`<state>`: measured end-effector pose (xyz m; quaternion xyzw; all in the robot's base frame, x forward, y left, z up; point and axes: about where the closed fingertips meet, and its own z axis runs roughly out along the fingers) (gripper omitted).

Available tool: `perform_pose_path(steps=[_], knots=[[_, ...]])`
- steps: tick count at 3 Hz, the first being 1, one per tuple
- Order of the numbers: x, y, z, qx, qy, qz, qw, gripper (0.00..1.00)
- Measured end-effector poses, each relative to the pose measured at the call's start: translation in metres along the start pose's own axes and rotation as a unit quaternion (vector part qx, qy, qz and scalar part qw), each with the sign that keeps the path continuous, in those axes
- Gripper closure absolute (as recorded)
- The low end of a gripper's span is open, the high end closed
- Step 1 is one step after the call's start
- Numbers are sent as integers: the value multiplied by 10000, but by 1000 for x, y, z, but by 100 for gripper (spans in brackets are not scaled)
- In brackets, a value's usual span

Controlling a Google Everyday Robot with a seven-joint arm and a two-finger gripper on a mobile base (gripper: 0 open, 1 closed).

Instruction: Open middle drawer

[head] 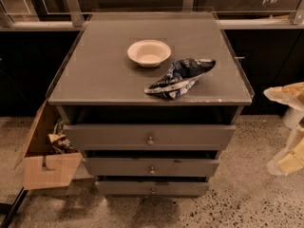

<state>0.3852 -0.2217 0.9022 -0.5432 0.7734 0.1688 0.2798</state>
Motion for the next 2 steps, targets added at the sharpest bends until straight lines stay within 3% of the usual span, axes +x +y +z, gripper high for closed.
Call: perform_pose_path(steps=[1,2], knots=[[2,22,24,44,-191,197,9996,0],[5,38,48,296,-27,313,9991,0]])
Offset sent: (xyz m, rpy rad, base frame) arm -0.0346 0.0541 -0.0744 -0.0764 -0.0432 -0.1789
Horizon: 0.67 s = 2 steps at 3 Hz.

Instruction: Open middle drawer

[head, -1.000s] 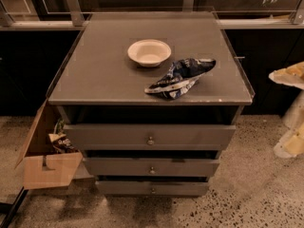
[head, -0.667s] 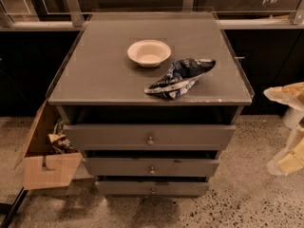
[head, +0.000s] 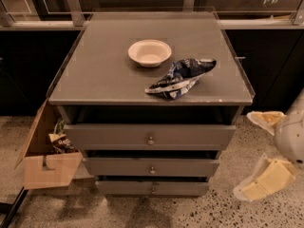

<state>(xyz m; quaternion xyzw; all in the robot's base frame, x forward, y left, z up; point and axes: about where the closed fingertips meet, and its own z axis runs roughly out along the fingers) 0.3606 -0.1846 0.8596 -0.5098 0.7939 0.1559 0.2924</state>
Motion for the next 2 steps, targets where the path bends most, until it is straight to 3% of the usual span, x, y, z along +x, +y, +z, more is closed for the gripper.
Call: perform_pose_path(steps=[1,2], knots=[[9,9,22,579,380,167,9975,0],[9,10,22,587,369,169,9974,0]])
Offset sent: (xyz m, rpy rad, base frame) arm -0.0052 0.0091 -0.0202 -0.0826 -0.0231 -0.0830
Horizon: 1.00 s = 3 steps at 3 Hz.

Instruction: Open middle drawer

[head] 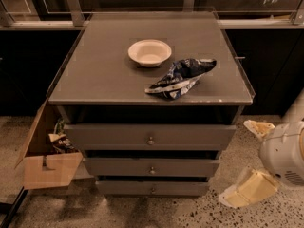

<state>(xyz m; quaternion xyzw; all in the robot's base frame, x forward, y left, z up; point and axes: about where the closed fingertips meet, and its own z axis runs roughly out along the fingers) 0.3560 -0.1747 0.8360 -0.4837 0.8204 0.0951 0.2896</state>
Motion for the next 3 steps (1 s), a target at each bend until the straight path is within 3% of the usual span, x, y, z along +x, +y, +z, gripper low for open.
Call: perform_pose_path(steps=[1,2,3], knots=[[9,4,4,336,-315,177,9988,0],[23,4,22,815,-800,512,9921,0],[27,-5,39,1054,-1035,647,9869,0]])
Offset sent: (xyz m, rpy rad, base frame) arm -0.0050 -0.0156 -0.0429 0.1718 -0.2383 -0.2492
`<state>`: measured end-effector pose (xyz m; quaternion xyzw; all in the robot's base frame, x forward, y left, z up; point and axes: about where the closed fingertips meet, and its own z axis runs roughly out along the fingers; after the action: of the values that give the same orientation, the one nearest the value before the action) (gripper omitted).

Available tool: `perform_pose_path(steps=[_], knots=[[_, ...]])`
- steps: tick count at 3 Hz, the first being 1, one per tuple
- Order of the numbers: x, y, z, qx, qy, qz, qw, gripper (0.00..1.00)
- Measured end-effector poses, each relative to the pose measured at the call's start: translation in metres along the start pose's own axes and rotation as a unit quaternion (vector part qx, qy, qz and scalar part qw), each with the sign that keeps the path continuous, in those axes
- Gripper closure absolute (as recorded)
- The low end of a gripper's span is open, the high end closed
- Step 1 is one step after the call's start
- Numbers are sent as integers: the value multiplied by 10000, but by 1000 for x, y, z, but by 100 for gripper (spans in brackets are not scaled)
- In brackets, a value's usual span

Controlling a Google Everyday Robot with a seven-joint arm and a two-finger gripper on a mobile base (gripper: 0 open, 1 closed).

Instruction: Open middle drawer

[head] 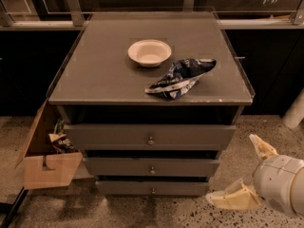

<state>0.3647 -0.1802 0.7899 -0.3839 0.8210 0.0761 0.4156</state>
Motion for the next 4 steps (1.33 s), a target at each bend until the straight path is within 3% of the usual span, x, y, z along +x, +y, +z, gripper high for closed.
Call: perform_pose_path(steps=[1,2,3,4], knots=[[16,-11,66,-146,-169,130,9997,0],[18,-10,70,-179,-173,145,9996,0],[18,-10,70,-179,-173,144,9996,16],[18,-10,70,-179,-173,144,9996,40]])
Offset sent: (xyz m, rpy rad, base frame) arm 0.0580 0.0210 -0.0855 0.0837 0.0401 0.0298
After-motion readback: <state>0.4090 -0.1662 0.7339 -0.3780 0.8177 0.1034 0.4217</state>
